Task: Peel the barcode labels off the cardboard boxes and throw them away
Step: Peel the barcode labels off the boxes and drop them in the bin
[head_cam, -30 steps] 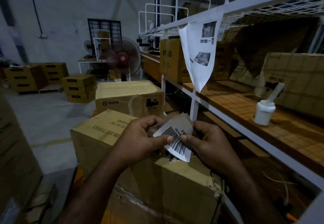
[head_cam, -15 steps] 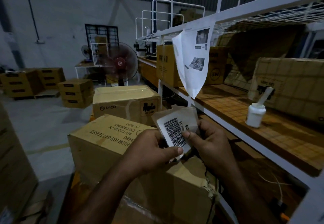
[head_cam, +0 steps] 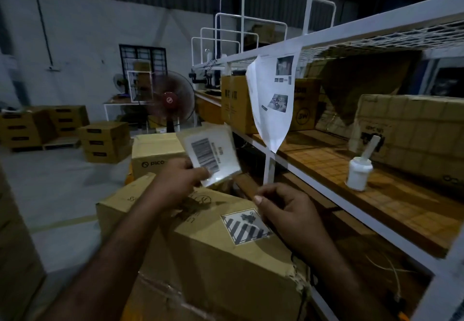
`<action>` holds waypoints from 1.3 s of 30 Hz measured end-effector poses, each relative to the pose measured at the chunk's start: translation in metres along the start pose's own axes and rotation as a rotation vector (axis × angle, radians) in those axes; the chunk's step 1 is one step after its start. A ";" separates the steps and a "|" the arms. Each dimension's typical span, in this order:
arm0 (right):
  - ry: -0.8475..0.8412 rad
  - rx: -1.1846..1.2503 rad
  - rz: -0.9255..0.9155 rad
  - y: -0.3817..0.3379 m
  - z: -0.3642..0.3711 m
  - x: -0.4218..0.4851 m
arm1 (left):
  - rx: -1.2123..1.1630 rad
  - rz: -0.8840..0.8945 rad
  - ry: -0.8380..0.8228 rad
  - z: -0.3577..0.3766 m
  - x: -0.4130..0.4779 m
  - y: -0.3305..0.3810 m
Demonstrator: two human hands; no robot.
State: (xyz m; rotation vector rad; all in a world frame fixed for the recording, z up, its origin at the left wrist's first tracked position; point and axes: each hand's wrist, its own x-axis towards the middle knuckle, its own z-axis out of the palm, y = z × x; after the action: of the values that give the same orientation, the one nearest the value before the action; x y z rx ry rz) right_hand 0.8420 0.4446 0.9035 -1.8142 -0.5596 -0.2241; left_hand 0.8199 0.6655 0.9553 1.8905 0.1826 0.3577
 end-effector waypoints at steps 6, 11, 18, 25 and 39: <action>-0.394 -0.611 0.025 -0.020 0.016 0.026 | -0.084 -0.007 0.013 -0.002 0.014 -0.030; -0.434 -0.711 -0.046 -0.014 0.055 0.085 | -0.056 0.034 0.011 0.002 0.023 -0.037; -0.425 -0.613 -0.148 -0.006 0.039 0.059 | -0.222 -0.011 0.104 -0.010 0.035 -0.047; -0.491 -0.733 -0.079 -0.010 -0.008 0.030 | -0.198 0.050 0.113 -0.001 0.037 -0.049; -0.613 -0.974 0.069 -0.057 0.002 -0.025 | -0.147 0.068 0.180 0.002 0.039 -0.051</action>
State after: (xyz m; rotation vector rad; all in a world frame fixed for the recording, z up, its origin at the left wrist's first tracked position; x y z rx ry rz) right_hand 0.7926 0.4528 0.9410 -2.8775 -0.9027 0.1616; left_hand 0.8600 0.6923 0.9129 1.7227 0.2067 0.5732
